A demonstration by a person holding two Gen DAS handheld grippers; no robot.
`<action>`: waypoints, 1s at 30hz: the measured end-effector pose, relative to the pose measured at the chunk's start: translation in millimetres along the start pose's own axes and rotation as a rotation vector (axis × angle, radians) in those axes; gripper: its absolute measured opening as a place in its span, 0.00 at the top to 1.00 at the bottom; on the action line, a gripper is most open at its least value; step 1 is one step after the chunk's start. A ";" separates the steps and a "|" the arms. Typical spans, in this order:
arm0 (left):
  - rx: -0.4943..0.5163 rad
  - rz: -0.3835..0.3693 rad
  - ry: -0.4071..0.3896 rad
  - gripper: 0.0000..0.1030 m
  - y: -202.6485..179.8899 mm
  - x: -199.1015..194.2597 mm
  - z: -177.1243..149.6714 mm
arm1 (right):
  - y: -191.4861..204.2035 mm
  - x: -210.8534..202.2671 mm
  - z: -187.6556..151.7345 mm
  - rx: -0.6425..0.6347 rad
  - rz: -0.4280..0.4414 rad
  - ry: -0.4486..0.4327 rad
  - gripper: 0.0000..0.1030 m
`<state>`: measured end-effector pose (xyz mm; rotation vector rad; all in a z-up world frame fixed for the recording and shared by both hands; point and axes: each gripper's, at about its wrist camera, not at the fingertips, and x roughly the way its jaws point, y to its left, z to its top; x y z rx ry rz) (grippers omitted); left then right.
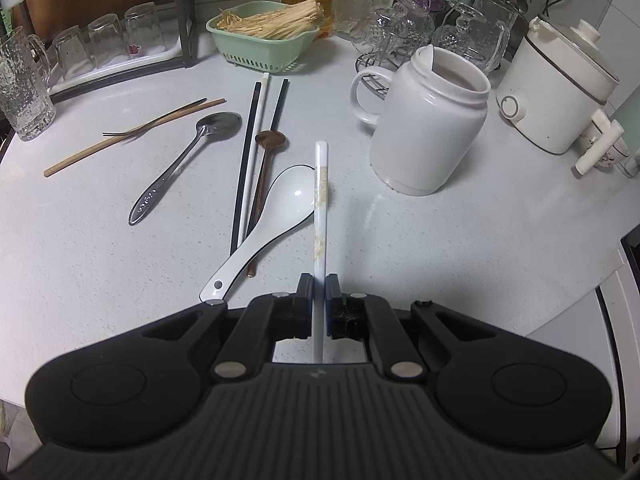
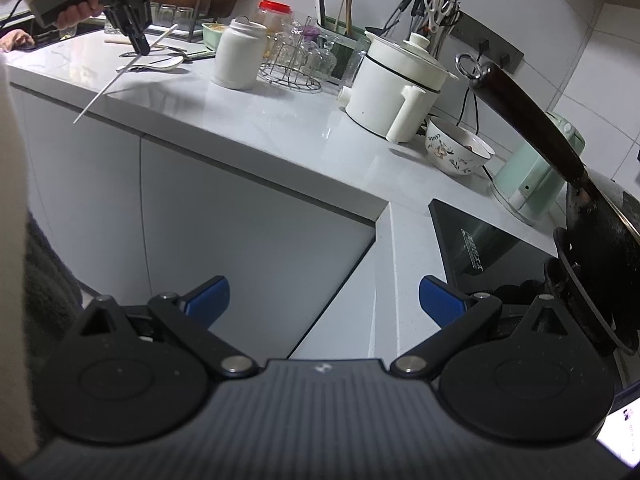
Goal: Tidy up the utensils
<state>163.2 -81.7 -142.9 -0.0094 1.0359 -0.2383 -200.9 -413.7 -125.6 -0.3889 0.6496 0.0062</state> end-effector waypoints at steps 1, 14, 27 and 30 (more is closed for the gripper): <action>0.000 0.000 0.000 0.94 0.2 0.0 0.4 | -0.8 0.9 0.7 0.003 -0.003 -0.002 0.00; 0.002 0.001 -0.009 0.94 1.8 -4.6 1.6 | -4.5 -2.5 -1.6 -0.014 -0.065 -0.001 0.00; 0.014 -0.010 -0.005 0.93 -0.5 -0.8 3.7 | -7.5 -6.0 1.0 -0.021 -0.092 -0.008 0.00; 0.014 -0.009 -0.004 0.94 -1.0 -1.1 3.9 | -8.7 -5.7 -0.9 -0.021 -0.097 0.005 0.00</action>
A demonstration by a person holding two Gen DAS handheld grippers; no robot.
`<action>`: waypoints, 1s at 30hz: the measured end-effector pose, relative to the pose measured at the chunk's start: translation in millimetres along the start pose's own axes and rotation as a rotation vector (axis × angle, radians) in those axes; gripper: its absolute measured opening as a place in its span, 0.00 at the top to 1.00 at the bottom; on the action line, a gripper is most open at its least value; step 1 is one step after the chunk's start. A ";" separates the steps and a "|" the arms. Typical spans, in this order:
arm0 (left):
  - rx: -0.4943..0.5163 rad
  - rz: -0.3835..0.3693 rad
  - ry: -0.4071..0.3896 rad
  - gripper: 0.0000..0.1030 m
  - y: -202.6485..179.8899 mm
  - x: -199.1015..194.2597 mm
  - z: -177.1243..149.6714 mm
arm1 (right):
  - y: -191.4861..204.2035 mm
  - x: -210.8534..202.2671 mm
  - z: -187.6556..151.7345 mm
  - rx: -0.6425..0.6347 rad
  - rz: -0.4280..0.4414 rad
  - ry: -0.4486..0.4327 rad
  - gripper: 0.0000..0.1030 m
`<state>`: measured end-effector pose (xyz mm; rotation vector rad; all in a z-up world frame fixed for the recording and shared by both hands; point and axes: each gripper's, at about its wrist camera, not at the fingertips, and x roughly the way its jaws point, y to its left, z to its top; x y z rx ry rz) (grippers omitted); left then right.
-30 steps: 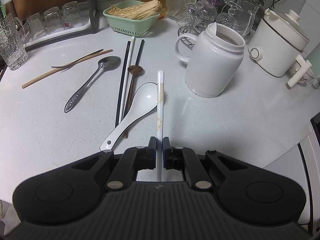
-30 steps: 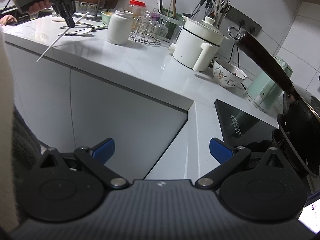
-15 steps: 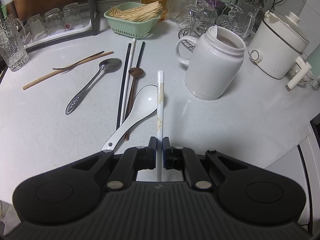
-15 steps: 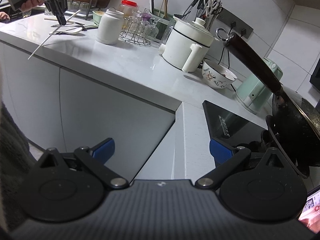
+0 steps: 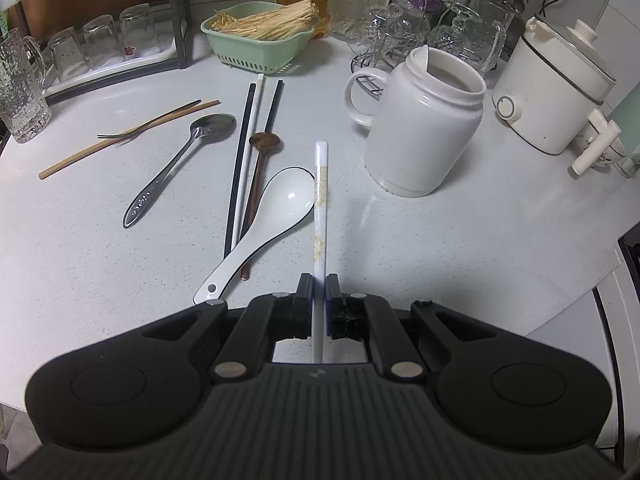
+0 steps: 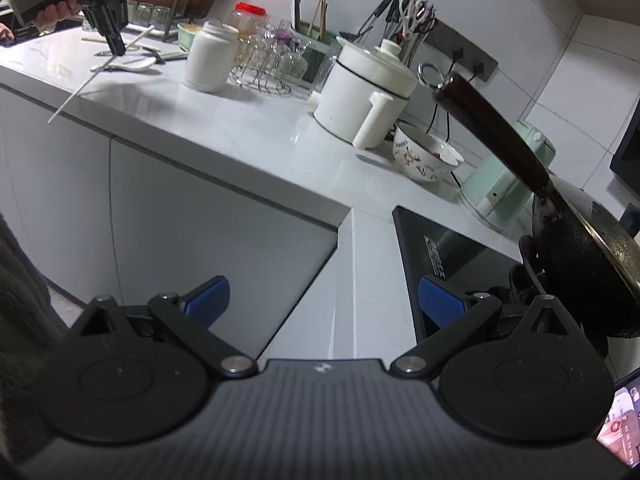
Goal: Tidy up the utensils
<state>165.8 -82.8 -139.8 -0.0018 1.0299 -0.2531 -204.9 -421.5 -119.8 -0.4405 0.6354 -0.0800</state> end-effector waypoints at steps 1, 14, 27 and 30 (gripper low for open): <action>0.000 -0.001 0.001 0.94 0.7 0.3 0.1 | -0.3 -0.7 0.0 0.001 0.000 0.000 0.00; -0.016 0.000 0.011 0.93 15.2 0.8 9.3 | 14.2 16.2 44.2 0.050 0.081 -0.065 0.00; -0.055 -0.012 -0.024 0.94 79.2 6.3 42.8 | 76.9 112.5 175.5 0.228 0.265 -0.144 0.00; -0.072 -0.037 -0.029 0.94 94.9 11.7 51.7 | 94.2 145.0 210.2 0.249 0.301 -0.119 0.00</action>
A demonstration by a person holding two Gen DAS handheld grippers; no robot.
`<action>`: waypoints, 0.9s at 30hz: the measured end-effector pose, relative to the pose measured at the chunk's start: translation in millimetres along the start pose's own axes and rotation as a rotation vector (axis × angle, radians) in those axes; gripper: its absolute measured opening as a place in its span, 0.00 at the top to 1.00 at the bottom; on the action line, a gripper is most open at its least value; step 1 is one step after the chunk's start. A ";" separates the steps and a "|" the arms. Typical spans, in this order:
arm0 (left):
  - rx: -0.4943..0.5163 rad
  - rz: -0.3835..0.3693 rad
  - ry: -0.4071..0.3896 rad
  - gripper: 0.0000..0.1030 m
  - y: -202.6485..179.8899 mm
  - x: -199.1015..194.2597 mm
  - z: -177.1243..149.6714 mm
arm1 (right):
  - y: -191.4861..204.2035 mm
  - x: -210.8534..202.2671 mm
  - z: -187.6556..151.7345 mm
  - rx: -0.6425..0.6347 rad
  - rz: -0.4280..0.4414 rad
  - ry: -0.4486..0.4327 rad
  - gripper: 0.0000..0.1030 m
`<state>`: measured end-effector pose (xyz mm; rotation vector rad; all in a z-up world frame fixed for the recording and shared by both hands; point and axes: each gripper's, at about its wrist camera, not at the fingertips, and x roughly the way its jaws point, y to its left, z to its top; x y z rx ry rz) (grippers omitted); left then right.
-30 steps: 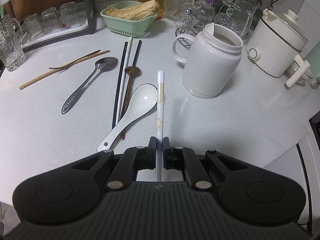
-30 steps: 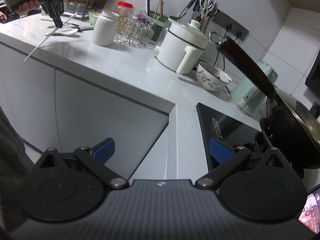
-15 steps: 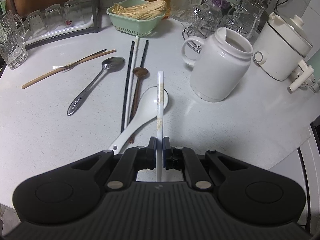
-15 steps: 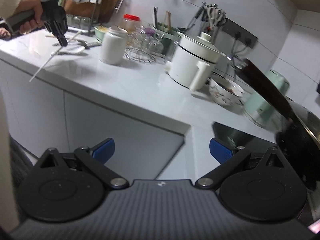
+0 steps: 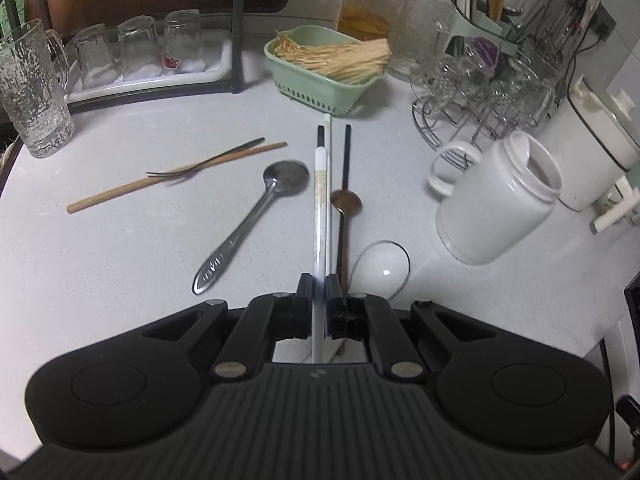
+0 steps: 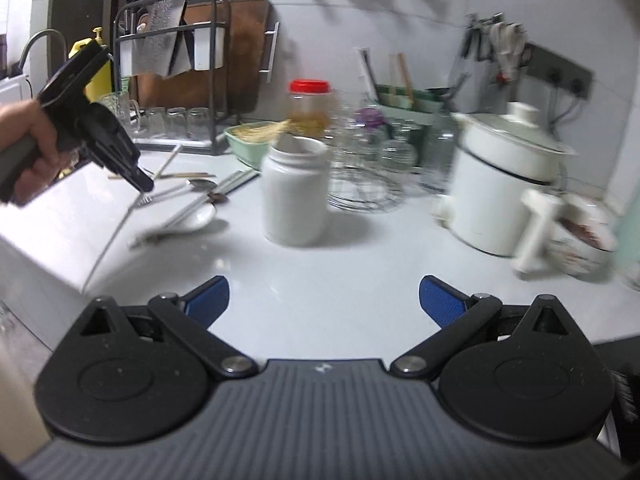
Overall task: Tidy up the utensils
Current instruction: 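Carry the white stick toward the jar with the left gripper while the right gripper grasps the white jar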
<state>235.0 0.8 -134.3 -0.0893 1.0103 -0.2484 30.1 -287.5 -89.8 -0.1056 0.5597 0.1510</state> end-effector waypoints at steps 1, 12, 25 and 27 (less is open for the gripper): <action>-0.004 -0.009 0.000 0.94 4.5 1.6 3.9 | 3.7 12.6 7.8 0.016 0.008 0.005 0.00; 0.008 -0.135 0.037 0.94 25.7 12.2 26.8 | 21.3 130.5 62.7 0.216 -0.032 0.057 0.00; 0.009 -0.134 -0.012 0.94 -8.6 -12.9 42.4 | 8.6 181.3 75.0 0.155 0.038 0.088 0.03; 0.021 -0.132 -0.027 0.94 -17.5 -19.6 44.3 | 7.8 187.7 76.5 0.127 0.066 0.100 0.03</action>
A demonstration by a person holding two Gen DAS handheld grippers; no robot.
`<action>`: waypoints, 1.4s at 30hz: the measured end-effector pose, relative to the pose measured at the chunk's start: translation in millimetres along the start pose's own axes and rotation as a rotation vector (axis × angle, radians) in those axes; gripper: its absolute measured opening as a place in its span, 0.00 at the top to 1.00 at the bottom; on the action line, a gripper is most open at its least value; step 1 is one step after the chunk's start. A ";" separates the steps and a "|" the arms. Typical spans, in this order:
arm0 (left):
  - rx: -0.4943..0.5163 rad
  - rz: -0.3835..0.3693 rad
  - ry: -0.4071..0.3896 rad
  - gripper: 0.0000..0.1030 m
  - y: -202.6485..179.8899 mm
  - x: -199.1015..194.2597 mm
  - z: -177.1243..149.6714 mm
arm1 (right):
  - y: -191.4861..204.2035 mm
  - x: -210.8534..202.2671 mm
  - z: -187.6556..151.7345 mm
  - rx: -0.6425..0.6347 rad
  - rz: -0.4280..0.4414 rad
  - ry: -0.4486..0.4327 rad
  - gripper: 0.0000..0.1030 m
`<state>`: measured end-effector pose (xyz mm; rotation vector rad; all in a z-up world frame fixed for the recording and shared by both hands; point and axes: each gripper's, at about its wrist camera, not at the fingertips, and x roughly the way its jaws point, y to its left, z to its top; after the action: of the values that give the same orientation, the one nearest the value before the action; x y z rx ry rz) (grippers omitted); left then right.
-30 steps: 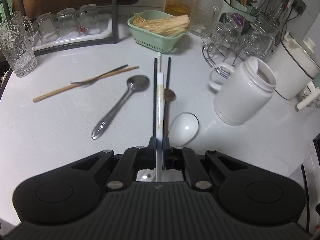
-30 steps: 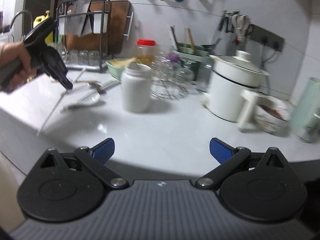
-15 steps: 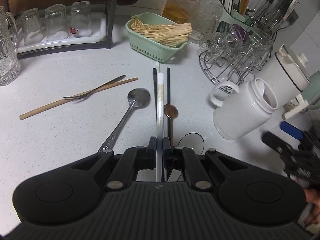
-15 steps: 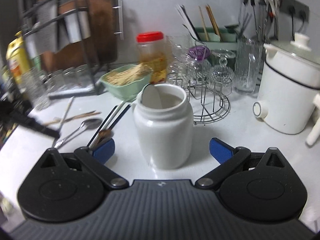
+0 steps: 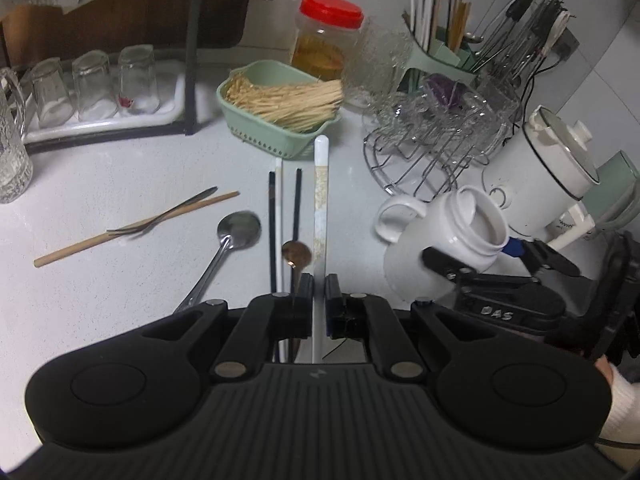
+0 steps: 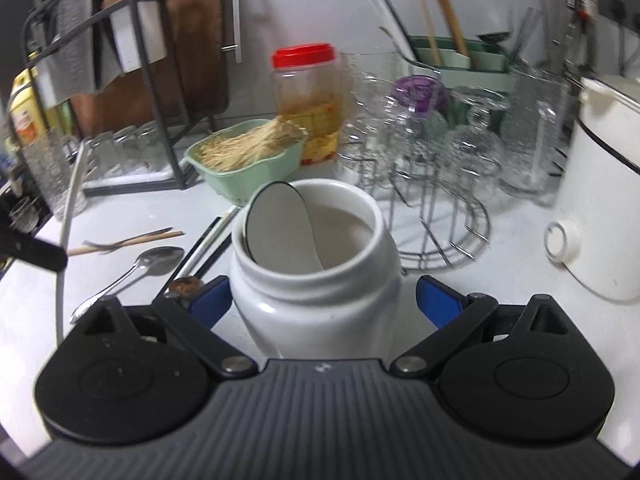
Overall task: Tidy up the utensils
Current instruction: 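Carry the white stick toward the jar with the left gripper while the right gripper grasps the white jar, then lower the white stick into the jar and open the left gripper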
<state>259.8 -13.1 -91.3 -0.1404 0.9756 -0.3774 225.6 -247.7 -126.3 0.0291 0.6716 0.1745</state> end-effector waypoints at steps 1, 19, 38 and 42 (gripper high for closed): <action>0.008 0.006 -0.008 0.94 -4.3 -2.0 0.5 | 0.1 3.0 0.7 -0.013 0.001 0.005 0.05; 0.033 -0.003 -0.100 0.94 -37.2 -34.1 7.6 | 7.2 -5.0 -5.8 -0.100 0.075 0.002 0.11; 0.156 -0.101 -0.243 0.94 -89.0 -97.4 65.1 | 12.2 -7.5 -6.6 -0.082 0.044 0.008 0.11; 0.175 -0.114 -0.278 0.94 -98.5 -115.4 85.4 | 13.3 -7.7 -6.6 -0.077 0.038 0.010 0.11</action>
<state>248.1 -65.6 74.3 -0.0869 0.6586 -0.5313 213.6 -236.2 -125.6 -0.0334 0.6741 0.2371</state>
